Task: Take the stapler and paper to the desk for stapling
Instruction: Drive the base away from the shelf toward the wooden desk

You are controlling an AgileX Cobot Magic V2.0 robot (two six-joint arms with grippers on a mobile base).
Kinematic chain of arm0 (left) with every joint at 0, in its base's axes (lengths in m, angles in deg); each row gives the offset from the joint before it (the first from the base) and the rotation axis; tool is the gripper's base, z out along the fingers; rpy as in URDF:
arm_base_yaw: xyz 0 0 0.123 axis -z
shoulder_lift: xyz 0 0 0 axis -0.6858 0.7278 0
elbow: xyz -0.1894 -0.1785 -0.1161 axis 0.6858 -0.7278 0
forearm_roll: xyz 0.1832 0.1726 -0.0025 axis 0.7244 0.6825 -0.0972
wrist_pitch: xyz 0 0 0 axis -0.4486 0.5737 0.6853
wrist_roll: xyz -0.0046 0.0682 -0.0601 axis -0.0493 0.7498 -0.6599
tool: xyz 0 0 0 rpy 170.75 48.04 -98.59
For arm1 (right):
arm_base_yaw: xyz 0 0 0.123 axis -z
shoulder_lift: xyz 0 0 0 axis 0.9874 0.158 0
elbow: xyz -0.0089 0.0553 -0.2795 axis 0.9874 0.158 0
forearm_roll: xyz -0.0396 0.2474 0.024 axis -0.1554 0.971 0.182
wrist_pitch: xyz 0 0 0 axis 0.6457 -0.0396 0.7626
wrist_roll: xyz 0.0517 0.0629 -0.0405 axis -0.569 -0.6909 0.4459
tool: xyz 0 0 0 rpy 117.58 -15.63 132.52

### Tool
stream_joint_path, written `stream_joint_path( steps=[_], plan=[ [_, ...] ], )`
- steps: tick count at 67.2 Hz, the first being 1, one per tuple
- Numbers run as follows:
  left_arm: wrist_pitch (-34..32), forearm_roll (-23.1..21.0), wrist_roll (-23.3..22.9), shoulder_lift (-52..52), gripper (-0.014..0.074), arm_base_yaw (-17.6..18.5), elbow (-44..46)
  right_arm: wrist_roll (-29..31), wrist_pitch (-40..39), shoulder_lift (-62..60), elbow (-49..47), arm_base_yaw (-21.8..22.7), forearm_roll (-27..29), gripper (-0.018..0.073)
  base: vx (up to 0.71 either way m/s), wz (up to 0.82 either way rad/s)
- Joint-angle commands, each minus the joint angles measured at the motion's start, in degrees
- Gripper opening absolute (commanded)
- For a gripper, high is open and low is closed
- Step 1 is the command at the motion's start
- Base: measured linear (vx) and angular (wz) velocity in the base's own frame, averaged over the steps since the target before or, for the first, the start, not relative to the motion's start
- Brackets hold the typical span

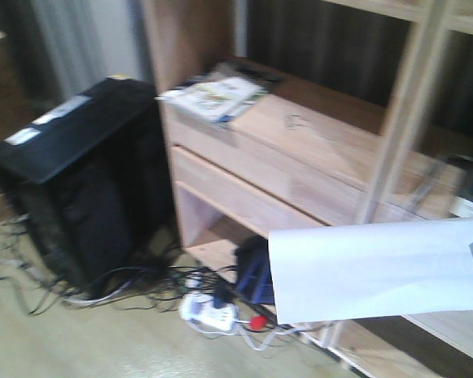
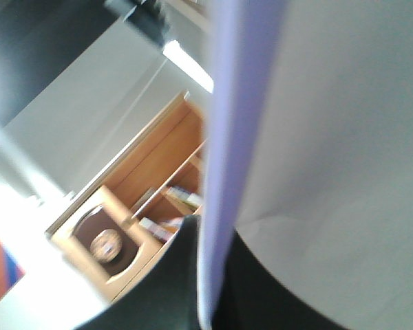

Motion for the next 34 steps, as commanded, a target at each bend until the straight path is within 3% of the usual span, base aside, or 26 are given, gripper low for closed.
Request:
stream_joint_path(
  steps=[1,34],
  plan=[
    [-7.08,-0.67,-0.12,0.84,-0.0006,0.14,1.56,0.70,-3.34,0.36,1.21,0.09,0.82,-0.0005,0.05,0.68],
    [-7.08,-0.67,-0.12,0.84,-0.0006,0.14,1.56,0.70,-3.34,0.36,1.21,0.09,0.82,-0.0005,0.05,0.70]
  ],
)
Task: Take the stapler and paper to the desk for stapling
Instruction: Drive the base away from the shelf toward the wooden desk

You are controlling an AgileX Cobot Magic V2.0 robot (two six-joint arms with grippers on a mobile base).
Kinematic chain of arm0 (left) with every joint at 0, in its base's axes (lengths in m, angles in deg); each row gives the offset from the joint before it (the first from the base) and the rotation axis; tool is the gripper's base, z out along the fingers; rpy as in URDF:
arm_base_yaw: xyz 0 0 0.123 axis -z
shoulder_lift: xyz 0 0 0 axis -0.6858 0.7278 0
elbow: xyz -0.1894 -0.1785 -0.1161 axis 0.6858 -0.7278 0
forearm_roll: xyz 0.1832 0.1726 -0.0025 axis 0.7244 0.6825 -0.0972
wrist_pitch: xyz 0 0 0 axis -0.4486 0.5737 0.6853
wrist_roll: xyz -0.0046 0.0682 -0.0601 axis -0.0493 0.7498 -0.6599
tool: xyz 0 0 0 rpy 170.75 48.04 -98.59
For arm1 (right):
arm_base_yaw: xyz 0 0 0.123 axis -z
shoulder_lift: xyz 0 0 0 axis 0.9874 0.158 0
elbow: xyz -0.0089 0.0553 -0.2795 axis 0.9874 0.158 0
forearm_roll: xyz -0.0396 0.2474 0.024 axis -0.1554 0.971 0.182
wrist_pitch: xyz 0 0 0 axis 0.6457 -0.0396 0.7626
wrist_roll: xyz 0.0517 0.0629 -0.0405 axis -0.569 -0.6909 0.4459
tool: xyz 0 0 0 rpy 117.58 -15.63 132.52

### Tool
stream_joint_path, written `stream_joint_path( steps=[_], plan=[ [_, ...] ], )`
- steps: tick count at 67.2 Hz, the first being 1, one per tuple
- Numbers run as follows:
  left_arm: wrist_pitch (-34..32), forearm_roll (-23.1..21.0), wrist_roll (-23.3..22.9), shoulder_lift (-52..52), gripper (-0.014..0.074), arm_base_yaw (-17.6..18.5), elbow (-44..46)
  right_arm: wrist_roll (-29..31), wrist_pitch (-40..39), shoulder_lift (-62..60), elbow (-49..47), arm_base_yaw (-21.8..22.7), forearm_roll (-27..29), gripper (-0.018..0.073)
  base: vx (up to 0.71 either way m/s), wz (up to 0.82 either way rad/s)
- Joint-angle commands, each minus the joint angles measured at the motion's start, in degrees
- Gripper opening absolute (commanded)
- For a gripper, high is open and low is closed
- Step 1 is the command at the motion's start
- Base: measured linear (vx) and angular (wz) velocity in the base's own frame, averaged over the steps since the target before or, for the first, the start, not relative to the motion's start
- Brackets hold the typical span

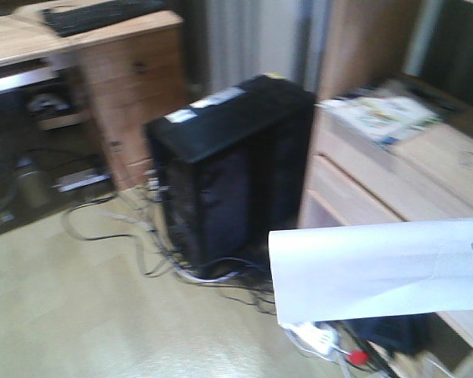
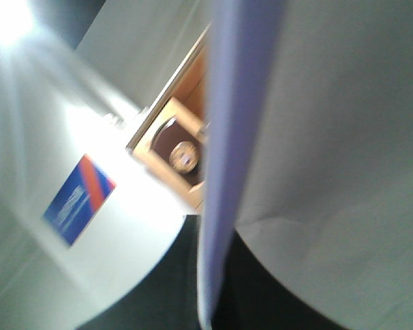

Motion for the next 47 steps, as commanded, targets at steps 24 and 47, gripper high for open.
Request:
stream_joint_path(
  steps=[24,47],
  plan=[
    [-7.08,-0.67,-0.12,0.84,-0.0006,0.14,1.56,0.70,-3.34,0.36,1.21,0.09,0.82,-0.0005,0.05,0.84],
    [-7.08,-0.67,-0.12,0.84,-0.0006,0.14,1.56,0.70,-3.34,0.36,1.21,0.09,0.87,-0.0006,0.05,0.58]
  ],
)
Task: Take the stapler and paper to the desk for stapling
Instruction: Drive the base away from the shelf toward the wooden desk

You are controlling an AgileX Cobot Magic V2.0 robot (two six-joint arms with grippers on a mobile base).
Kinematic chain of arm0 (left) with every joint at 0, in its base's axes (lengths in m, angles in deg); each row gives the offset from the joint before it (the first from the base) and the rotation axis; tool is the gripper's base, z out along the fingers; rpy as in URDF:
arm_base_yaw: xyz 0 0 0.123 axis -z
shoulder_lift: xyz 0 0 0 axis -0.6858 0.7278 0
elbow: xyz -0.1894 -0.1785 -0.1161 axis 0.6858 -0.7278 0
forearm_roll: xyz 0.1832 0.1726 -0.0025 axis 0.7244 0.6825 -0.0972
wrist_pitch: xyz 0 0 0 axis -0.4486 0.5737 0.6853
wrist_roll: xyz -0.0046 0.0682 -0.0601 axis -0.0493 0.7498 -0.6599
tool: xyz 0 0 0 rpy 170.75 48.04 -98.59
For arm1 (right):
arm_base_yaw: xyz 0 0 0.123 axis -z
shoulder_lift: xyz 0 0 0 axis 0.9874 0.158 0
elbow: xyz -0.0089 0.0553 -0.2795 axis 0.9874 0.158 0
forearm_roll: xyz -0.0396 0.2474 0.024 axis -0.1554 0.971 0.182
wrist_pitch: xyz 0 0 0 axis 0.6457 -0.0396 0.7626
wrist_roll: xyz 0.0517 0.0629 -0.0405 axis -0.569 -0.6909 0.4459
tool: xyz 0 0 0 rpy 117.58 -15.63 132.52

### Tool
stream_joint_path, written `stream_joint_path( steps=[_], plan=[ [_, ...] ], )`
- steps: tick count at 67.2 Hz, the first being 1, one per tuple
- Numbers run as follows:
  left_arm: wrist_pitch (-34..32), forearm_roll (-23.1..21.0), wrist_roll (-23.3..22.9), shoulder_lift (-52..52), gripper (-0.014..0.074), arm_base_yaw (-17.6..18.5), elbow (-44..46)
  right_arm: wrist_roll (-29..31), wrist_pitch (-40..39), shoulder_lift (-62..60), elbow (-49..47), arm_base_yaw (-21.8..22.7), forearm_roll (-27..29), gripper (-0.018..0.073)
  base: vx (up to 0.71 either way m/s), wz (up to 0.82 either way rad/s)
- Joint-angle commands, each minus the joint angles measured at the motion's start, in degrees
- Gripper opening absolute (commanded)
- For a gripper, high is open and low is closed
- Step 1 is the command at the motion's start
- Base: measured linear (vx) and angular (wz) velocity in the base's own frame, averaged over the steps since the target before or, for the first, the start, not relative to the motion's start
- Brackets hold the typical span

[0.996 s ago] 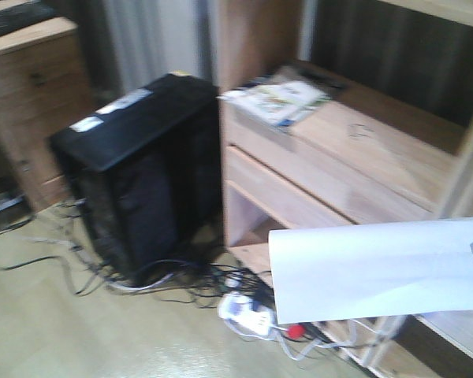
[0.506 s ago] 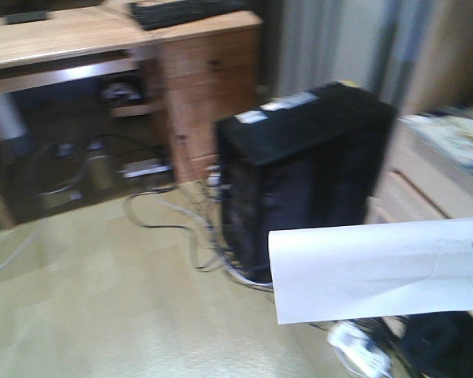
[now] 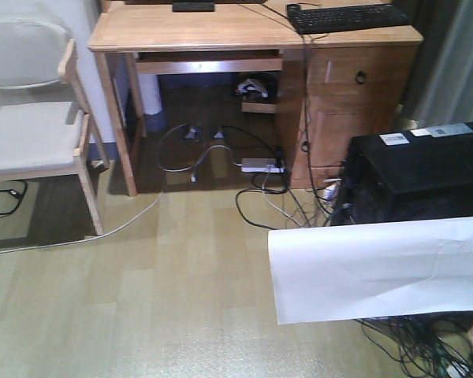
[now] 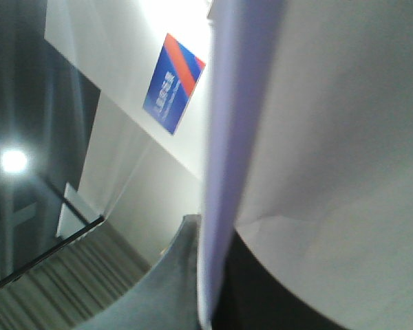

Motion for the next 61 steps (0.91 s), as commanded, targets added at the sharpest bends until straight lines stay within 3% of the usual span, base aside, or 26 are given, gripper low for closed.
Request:
stream_joint_path(
  steps=[1,61],
  plan=[
    [-7.08,-0.67,-0.12,0.84,-0.0006,0.14,1.56,0.70,-3.34,0.36,1.21,0.09,0.91,-0.0006,0.08,0.32],
    [-7.08,-0.67,-0.12,0.84,-0.0006,0.14,1.56,0.70,-3.34,0.36,1.21,0.09,0.91,-0.0005,0.21,0.09]
  ],
)
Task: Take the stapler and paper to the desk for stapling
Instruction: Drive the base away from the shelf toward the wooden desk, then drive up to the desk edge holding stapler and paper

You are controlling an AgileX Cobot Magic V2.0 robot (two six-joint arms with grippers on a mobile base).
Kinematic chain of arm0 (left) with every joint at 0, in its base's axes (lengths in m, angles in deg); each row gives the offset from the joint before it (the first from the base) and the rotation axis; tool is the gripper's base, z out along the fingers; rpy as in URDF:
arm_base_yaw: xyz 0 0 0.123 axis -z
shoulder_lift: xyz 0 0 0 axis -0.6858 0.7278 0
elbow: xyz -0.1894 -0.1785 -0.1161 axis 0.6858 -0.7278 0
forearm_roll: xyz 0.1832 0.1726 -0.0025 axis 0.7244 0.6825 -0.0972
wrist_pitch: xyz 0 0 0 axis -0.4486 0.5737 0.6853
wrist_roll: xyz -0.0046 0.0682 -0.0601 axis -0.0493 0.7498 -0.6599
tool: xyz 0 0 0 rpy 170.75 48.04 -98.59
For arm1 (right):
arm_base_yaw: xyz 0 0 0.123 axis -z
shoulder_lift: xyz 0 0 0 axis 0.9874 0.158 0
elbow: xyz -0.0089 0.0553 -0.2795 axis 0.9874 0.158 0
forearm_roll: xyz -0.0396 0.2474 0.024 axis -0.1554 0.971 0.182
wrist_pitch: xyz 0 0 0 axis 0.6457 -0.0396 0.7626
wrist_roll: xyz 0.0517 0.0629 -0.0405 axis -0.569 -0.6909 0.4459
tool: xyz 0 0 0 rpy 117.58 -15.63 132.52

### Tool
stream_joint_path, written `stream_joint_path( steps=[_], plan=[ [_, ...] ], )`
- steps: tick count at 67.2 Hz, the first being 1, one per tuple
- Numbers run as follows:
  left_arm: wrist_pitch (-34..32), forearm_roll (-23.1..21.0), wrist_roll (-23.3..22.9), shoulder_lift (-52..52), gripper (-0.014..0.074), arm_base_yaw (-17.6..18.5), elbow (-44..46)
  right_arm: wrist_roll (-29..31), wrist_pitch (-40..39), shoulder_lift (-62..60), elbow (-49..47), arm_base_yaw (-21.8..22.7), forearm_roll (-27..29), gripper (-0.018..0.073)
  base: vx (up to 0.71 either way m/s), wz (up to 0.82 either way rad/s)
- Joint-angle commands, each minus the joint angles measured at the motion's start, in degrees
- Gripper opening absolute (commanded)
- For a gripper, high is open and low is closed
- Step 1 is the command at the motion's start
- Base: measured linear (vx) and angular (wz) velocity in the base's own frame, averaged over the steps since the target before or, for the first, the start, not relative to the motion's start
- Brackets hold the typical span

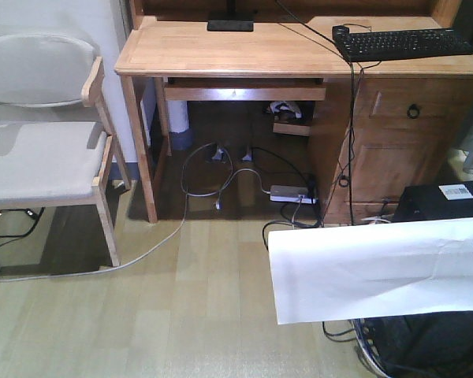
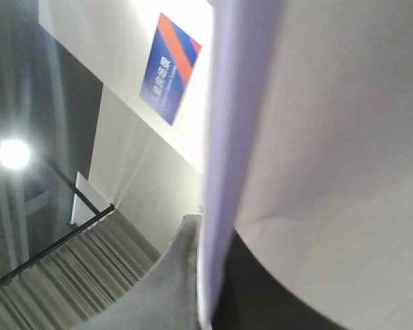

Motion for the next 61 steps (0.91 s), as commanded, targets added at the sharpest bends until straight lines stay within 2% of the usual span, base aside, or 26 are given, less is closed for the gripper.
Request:
stream_joint_path(
  steps=[1,61],
  plan=[
    [-7.08,-0.67,-0.12,0.84,-0.0006,0.14,1.56,0.70,-3.34,0.36,1.21,0.09,0.91,-0.0005,0.30,-0.04],
    [-7.08,-0.67,-0.12,0.84,-0.0006,0.14,1.56,0.70,-3.34,0.36,1.21,0.09,0.91,-0.0005,0.33,-0.02]
  ],
)
